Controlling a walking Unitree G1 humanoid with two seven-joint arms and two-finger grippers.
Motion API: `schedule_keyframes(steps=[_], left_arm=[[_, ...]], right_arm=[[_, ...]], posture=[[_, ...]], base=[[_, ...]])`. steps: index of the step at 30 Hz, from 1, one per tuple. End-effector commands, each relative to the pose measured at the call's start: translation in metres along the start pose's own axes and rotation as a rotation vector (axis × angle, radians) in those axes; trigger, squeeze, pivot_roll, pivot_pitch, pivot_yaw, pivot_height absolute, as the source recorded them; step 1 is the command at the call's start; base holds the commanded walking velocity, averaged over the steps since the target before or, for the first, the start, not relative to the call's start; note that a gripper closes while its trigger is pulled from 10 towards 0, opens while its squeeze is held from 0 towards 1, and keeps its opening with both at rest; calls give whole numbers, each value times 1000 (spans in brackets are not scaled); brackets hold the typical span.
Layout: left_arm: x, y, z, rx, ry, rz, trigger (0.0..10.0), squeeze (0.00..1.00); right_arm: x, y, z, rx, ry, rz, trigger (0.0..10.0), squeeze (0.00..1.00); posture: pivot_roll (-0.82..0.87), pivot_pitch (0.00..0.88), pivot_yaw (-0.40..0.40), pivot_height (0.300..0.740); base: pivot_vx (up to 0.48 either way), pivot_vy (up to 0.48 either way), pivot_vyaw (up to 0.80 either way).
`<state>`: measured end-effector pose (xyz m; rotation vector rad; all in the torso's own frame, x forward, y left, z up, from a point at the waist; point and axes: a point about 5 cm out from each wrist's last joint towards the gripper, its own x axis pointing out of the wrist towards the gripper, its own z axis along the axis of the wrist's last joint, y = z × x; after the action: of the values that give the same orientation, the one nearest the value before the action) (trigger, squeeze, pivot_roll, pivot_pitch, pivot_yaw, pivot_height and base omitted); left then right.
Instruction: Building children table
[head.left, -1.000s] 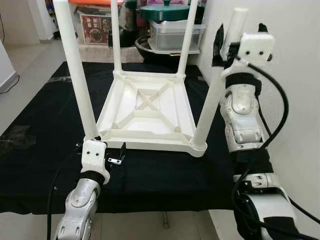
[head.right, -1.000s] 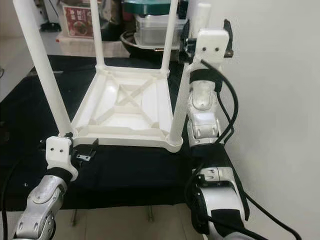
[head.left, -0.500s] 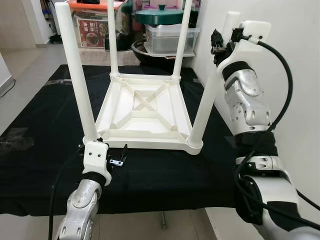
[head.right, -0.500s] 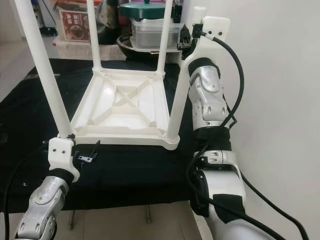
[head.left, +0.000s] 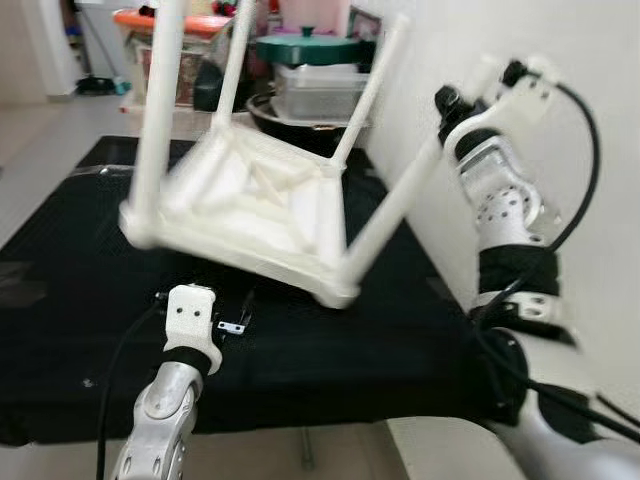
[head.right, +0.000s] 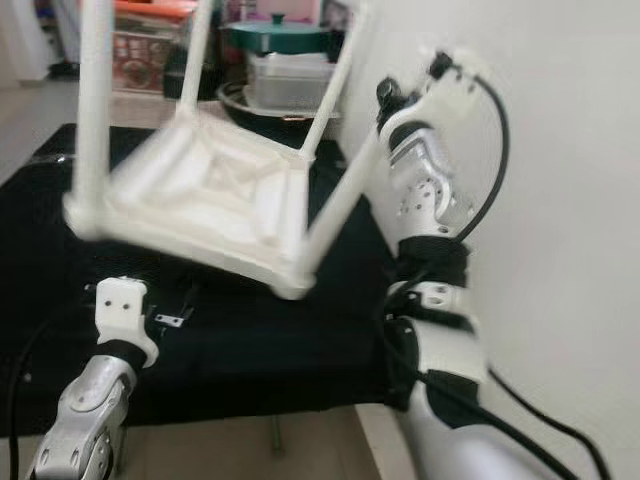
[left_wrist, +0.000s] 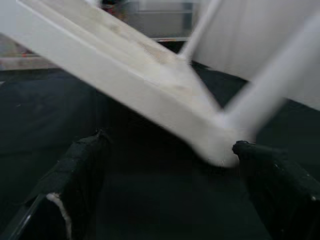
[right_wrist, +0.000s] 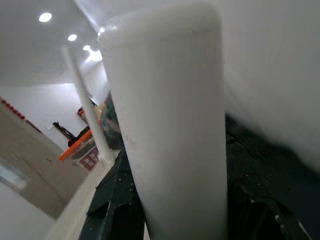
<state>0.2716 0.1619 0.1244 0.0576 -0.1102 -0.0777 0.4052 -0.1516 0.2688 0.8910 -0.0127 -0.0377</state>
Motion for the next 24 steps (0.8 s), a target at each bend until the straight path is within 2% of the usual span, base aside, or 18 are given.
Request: schedule_keyframes(steps=[1,2,3,4,5,6,8,9,12,14,16,17,18,19,21,23,24], left_arm=[[-1,-1,-2,13,11,-13,10000,0],[-1,-1,-2,13,11,-13,10000,0],[-1,-1,-2,15,11,-16,10000,0],[-1,-1,-2,15,11,-16,10000,0],[0,-1,-1,15,9,-12,10000,0],[0,-1,-1,15,9,-12,10000,0],[0,-1,-1,14,6,-7,10000,0],[-1,-1,-1,15,6,-7,10000,0],[-1,-1,-1,15,6,-7,10000,0],[-3,-1,-1,20,9,-6,10000,0],[-3,0,-1,23,9,-5,10000,0],[-3,1,0,26,7,-2,10000,0],[-3,1,0,26,7,-2,10000,0],[-2,2,0,29,5,0,10000,0],[-2,2,1,30,4,1,10000,0],[-2,2,1,31,3,2,10000,0],[-3,2,0,32,4,2,10000,0]], right_arm=[[-13,-66,-88,154,331,-297,0,0],[-13,-66,-88,154,331,-297,0,0],[-19,-75,-103,151,379,-334,0,0],[-19,-75,-103,151,379,-334,0,0],[-28,-86,-125,126,467,-346,0,0],[-28,-86,-125,126,467,-346,0,0],[-40,-98,-149,93,574,-350,0,0],[-46,-99,-161,73,625,-342,0,0],[-46,-99,-161,73,625,-342,0,0],[-54,-96,-180,41,703,-345,0,0],[-56,-94,-185,30,724,-354,0,0],[-55,-94,-185,-4,708,-377,1569,0],[-55,-94,-185,-4,708,-377,1569,0],[-54,-98,-181,-57,692,-428,10000,0],[-52,-101,-177,-93,679,-462,10000,0],[-50,-105,-172,-89,649,-492,10000,0],[-49,-109,-166,-64,617,-512,10000,1000]], posture=[[116,0,-87,740],[116,0,-87,740],[116,0,-87,740],[116,0,-87,740],[116,0,-90,740],[116,0,-90,740],[128,0,-98,740],[133,0,-101,740],[133,0,-101,740],[143,0,-103,740],[143,0,-103,740],[143,0,-103,740],[143,0,-103,740],[152,0,-107,740],[152,0,-107,740],[150,0,-108,740],[150,0,-109,740]], base=[[0,0,0],[0,0,0],[0,0,0],[0,0,0],[0,0,0],[0,0,0],[0,0,0],[0,0,0],[0,0,0],[0,0,0],[0,0,0],[0,0,0],[0,0,0],[0,0,0],[0,0,0],[0,0,0],[0,0,0]])
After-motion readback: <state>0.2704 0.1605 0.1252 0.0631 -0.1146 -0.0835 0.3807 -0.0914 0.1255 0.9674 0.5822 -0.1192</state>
